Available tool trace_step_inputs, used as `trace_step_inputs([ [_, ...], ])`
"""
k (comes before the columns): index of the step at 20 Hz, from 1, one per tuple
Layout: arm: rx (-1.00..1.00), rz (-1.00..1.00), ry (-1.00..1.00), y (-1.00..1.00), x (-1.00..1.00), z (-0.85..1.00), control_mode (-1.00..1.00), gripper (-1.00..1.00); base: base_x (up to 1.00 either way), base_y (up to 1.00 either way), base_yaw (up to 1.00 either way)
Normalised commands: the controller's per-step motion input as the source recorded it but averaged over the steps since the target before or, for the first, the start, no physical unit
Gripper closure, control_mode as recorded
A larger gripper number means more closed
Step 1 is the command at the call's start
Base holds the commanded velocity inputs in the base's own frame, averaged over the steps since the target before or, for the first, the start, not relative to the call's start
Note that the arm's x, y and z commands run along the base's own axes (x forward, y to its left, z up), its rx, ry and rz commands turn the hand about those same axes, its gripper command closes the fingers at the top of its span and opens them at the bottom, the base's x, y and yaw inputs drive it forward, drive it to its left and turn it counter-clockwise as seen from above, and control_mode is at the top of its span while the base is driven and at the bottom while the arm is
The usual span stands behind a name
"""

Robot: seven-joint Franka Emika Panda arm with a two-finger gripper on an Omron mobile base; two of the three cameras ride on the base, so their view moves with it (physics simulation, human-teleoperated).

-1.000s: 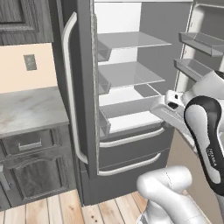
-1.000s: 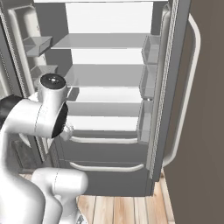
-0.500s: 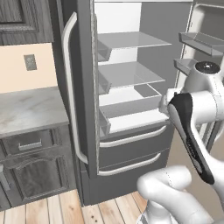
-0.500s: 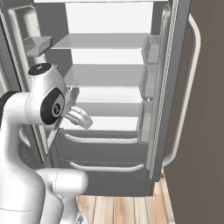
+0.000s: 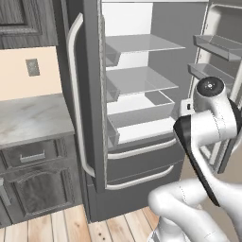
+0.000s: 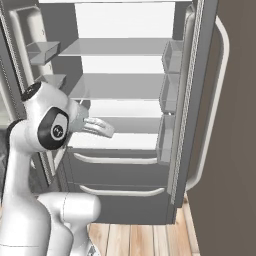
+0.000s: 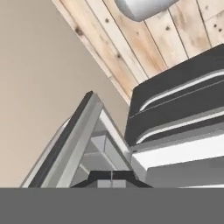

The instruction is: Place one of the steaks on the plate and the other in the bowl. Then place the bowl in the fridge.

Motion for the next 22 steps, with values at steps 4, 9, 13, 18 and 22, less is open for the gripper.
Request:
trace_step_inputs([
  [4, -0.35, 0.01, -0.13, -0.16, 0.08, -0.04, -1.00, 1.00, 0.00, 0.00, 0.00],
  [9, -0.36, 0.00, 0.06, -0.19, 0.21, 0.00, -1.00, 1.00, 0.00, 0.00, 0.00],
  [13, -0.33, -0.03, 0.26, -0.33, 0.22, 0.00, -1.00, 1.00, 0.00, 0.00, 0.00],
  [18, -0.19, -0.13, 0.27, -0.60, 0.34, 0.00, -1.00, 1.00, 0.00, 0.00, 0.00],
  [22, -0.14, -0.13, 0.09, -0.34, 0.49, -0.03, -1.00, 1.00, 0.00, 0.00, 0.00],
])
